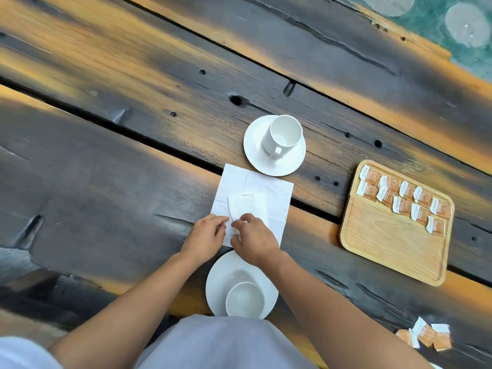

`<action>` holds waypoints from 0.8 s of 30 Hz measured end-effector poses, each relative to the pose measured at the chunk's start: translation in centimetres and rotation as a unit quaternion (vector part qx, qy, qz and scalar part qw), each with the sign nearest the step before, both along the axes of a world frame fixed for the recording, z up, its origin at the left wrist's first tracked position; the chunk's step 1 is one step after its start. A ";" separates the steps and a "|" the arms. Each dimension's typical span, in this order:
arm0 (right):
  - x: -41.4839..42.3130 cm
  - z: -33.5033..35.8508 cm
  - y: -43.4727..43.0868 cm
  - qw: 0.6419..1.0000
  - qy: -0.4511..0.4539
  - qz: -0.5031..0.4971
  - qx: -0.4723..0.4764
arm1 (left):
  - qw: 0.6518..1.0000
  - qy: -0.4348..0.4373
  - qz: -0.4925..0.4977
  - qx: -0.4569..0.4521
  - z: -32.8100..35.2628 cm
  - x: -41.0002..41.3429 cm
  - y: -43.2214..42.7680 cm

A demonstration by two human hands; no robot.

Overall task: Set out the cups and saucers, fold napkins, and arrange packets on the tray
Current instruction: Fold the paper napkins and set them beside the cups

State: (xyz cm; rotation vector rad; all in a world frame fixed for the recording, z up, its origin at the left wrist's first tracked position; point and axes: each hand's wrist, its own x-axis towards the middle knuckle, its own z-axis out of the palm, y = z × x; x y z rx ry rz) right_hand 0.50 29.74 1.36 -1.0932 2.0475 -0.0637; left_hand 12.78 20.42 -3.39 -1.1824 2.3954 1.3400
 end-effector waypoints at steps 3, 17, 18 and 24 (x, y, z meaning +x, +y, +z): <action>0.2 -0.1 -0.2 1.000 -0.022 -0.011 0.002 | 1.000 -0.002 0.014 0.015 0.1 -0.3 -0.3; -4.6 -1.6 0.8 0.954 -0.019 -0.300 -0.005 | 0.978 -0.049 0.181 0.090 0.2 -3.9 -0.8; -4.7 -1.9 0.7 0.951 -0.025 -0.307 -0.004 | 0.979 -0.055 0.178 0.086 0.1 -4.1 -0.8; -4.9 -3.4 0.8 0.933 -0.055 -0.356 0.005 | 0.987 -0.062 0.140 0.056 0.0 -4.1 -0.9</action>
